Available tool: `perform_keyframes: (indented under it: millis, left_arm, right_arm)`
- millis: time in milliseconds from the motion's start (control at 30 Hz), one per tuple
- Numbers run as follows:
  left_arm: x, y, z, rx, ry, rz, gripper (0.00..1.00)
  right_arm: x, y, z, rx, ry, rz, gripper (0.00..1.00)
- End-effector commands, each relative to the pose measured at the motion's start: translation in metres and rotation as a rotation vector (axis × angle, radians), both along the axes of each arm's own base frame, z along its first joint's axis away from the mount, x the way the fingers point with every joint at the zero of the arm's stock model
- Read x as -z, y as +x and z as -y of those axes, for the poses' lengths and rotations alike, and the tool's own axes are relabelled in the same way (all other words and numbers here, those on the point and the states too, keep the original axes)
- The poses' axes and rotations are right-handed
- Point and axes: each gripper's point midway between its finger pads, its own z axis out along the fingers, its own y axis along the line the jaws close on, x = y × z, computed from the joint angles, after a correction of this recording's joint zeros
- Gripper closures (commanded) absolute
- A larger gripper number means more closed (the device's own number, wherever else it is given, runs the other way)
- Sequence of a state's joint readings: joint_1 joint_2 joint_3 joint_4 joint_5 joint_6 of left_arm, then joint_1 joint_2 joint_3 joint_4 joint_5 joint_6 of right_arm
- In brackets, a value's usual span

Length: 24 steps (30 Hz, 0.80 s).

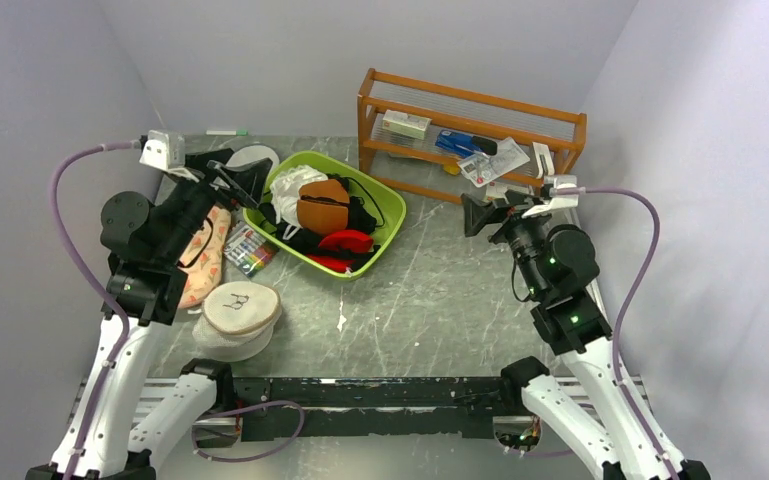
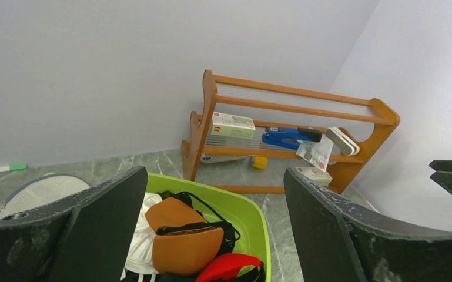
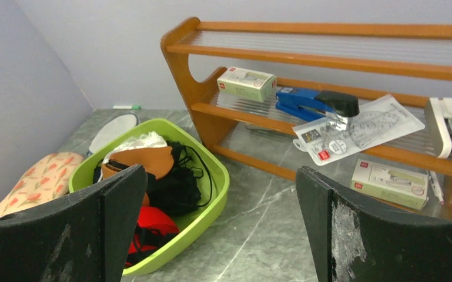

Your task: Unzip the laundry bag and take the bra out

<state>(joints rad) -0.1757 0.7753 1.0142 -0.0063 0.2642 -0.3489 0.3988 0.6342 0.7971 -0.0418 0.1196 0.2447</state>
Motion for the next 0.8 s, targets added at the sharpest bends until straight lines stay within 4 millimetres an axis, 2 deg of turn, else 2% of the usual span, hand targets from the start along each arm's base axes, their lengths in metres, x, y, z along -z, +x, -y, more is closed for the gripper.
perform_keyframes:
  millis: [0,233,400,567,633,767]
  left_arm:
    - [0.009,0.009,-0.003,-0.026,-0.005,-0.043,0.03]
    - [0.031,0.024,0.000,-0.020,-0.001,-0.129,0.04]
    - [0.052,0.031,0.003,-0.009,0.010,-0.209,0.04]
    - [0.073,0.034,0.003,-0.014,0.028,-0.276,0.04]
    - [0.080,0.034,0.000,-0.027,0.034,-0.292,0.04]
    - [0.087,0.036,-0.007,-0.065,0.059,-0.297,0.04]
  right_arm:
    - [0.010,0.009,-0.001,0.011,0.031,-0.016,0.00]
    - [0.040,0.022,0.000,0.040,0.059,-0.112,0.00]
    - [0.056,0.027,-0.008,0.016,0.080,-0.197,0.00]
    - [0.092,0.032,-0.013,0.023,0.125,-0.328,0.00]
    - [0.102,0.032,-0.021,-0.017,0.131,-0.351,0.00]
    - [0.119,0.028,-0.052,-0.182,0.153,-0.403,0.00]
